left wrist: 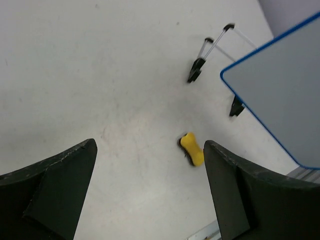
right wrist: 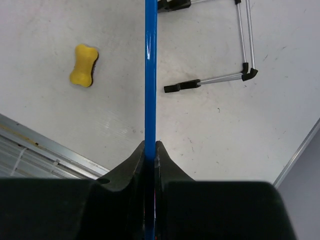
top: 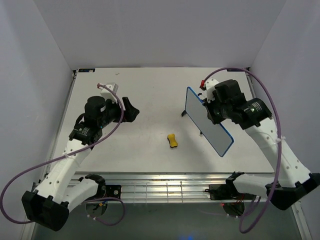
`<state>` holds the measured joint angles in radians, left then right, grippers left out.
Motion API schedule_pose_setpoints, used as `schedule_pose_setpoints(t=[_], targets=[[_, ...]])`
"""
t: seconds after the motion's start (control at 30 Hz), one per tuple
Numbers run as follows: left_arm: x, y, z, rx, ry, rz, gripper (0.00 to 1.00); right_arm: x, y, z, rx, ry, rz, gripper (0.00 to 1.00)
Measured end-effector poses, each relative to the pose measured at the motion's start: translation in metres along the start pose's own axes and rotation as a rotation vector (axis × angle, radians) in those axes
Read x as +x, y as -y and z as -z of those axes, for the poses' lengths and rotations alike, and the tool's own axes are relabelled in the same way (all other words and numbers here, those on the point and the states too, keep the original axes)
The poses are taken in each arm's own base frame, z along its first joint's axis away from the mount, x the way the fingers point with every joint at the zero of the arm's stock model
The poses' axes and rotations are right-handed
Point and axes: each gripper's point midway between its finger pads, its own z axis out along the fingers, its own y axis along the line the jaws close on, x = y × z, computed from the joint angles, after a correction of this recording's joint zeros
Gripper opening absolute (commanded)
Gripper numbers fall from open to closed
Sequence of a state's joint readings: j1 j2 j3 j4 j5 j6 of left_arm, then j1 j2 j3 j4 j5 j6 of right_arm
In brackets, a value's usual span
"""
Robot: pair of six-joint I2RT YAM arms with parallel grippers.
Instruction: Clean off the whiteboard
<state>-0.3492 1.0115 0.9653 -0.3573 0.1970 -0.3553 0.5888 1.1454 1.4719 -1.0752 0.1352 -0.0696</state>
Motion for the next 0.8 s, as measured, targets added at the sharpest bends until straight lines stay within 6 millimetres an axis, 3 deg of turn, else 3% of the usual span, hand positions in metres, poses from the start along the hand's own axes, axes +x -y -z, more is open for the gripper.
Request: schedule_pose_setpoints(t=[0.2, 0.27, 0.5, 0.8], targets=[[0.077, -0.029, 0.03, -0.069, -0.093, 0.007, 0.98, 0.001, 0.035, -0.052, -0.004, -0.094, -0.049, 0.08], [0.091, -0.03, 0.038, -0.064, -0.113, 0.008, 0.98, -0.003, 0.043, -0.06, -0.024, -0.078, -0.064, 0.08], [0.082, -0.013, 0.045, 0.007, -0.063, -0.014, 0.98, -0.028, 0.057, -0.068, -0.106, 0.015, -0.058, 0.08], [0.091, -0.001, 0.043, 0.053, -0.1, -0.026, 0.98, -0.036, 0.074, -0.116, -0.223, -0.017, -0.033, 0.08]])
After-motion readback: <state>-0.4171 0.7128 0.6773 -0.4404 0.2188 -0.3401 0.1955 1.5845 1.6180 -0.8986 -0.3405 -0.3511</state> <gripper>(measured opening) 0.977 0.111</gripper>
